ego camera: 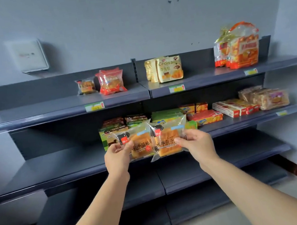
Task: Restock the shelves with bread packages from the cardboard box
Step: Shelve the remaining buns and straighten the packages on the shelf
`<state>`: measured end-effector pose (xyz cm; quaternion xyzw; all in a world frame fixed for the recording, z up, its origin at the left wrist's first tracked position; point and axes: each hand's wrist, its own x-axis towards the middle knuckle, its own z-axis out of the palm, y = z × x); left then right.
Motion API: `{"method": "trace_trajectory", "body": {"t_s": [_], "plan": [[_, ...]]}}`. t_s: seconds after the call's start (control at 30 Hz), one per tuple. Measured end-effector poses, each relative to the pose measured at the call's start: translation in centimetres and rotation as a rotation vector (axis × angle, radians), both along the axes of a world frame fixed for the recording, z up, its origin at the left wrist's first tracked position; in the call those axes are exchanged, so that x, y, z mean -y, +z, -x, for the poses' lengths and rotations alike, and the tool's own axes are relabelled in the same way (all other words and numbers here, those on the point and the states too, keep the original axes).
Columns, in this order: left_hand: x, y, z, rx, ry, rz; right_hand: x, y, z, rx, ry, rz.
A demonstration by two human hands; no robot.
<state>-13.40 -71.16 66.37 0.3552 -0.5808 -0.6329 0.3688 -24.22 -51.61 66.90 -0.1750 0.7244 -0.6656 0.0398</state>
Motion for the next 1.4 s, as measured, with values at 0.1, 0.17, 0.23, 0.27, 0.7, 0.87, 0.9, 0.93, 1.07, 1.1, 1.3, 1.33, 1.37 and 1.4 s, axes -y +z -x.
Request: {"method": "trace_trajectory", "body": {"t_s": [0.1, 0.17, 0.23, 0.27, 0.7, 0.87, 0.9, 0.93, 1.07, 1.1, 1.3, 1.33, 1.37, 1.4], "plan": [[2.5, 2.3, -0.2, -0.041, 0.063, 0.071, 3.5, 2.0, 0.3, -0.051, 0.047, 0.022], [4.5, 3.5, 0.0, -0.062, 0.084, 0.090, 5.8, 3.2, 0.8, -0.080, 0.083, 0.038], [6.5, 4.5, 0.4, -0.073, 0.096, 0.086, 8.2, 4.2, 1.5, -0.106, 0.105, 0.041], [7.6, 4.9, 0.7, -0.079, 0.104, 0.084, 9.3, 4.5, 2.0, -0.113, 0.114, 0.046], [20.1, 9.8, 3.2, -0.165, 0.301, 0.124, 25.0, 9.2, 8.1, -0.183, 0.280, 0.048], [26.0, 11.1, 2.9, -0.160, 0.376, 0.154, 31.8, 9.4, 9.6, -0.143, 0.315, 0.067], [27.2, 11.4, 2.9, -0.156, 0.388, 0.166, 33.1, 9.5, 9.8, -0.148, 0.309, 0.068], [28.4, 11.7, 2.8, -0.154, 0.395, 0.177, 34.4, 9.7, 9.9, -0.153, 0.299, 0.065], [33.2, 12.8, 2.6, -0.140, 0.419, 0.224, 39.1, 10.5, 10.4, -0.129, 0.266, 0.081], [34.6, 13.1, 2.5, -0.145, 0.422, 0.231, 40.2, 10.7, 10.6, -0.127, 0.257, 0.082], [40.2, 14.3, 3.7, -0.184, 0.407, 0.222, 45.8, 11.3, 12.3, -0.140, 0.140, 0.004], [40.8, 14.4, 4.1, -0.193, 0.394, 0.218, 46.6, 11.4, 12.7, -0.140, 0.127, -0.009], [41.4, 14.4, 4.5, -0.198, 0.385, 0.214, 47.3, 11.5, 13.1, -0.142, 0.119, -0.022], [42.0, 14.4, 4.9, -0.201, 0.380, 0.211, 48.0, 11.6, 13.5, -0.148, 0.116, -0.032]]}}
